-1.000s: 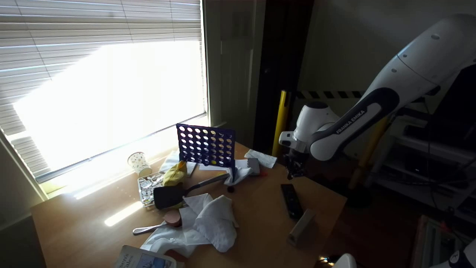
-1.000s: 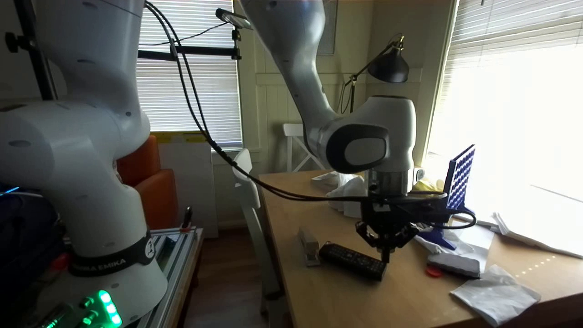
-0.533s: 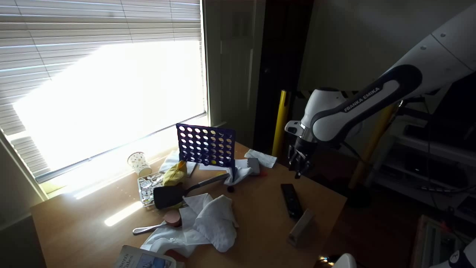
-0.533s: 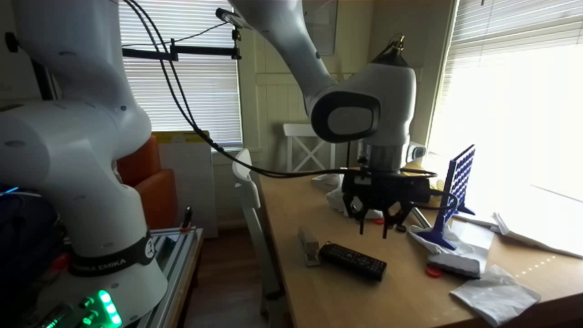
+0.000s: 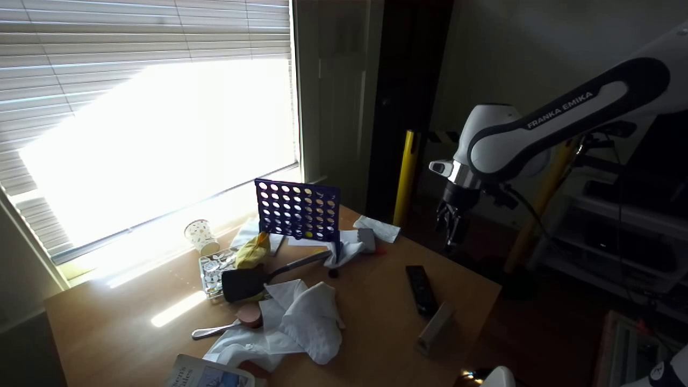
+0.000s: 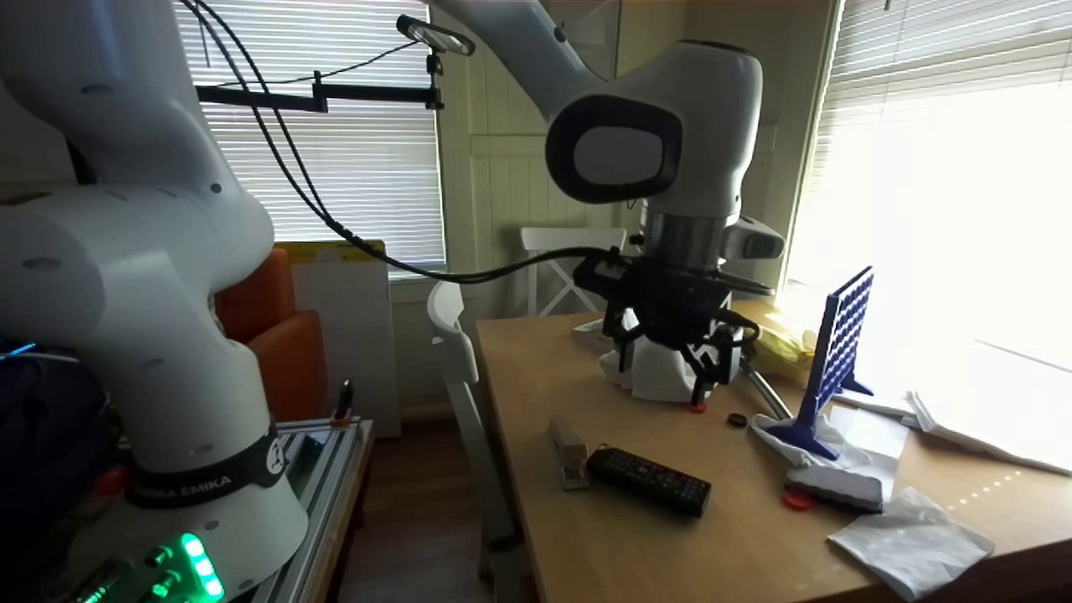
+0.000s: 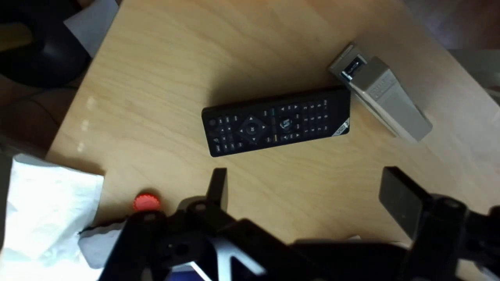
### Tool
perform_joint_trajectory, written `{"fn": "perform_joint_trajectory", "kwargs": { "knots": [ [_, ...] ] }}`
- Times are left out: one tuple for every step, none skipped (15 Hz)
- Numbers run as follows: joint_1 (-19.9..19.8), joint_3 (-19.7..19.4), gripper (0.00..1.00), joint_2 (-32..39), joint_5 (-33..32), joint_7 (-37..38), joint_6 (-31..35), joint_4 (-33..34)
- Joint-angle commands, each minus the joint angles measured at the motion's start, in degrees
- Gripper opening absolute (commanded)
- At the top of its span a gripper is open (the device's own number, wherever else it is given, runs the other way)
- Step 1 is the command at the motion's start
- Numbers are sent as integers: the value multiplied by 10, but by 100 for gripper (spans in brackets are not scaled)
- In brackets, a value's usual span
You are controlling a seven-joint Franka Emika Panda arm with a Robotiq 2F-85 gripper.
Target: Press the button on the remote
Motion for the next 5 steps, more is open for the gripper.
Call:
{"fn": "perform_joint_trajectory", "kwargs": {
  "knots": [
    [24, -28, 100, -6, -2, 28, -3, -5],
    [26, -32, 100, -8, -3, 33, -3, -8],
    [28, -34, 100, -8, -3, 32, -3, -8],
    [29, -35, 100, -8, -3, 32, -3, -7],
    [31, -35, 100, -7, -3, 32, -3, -7]
  ]
}}
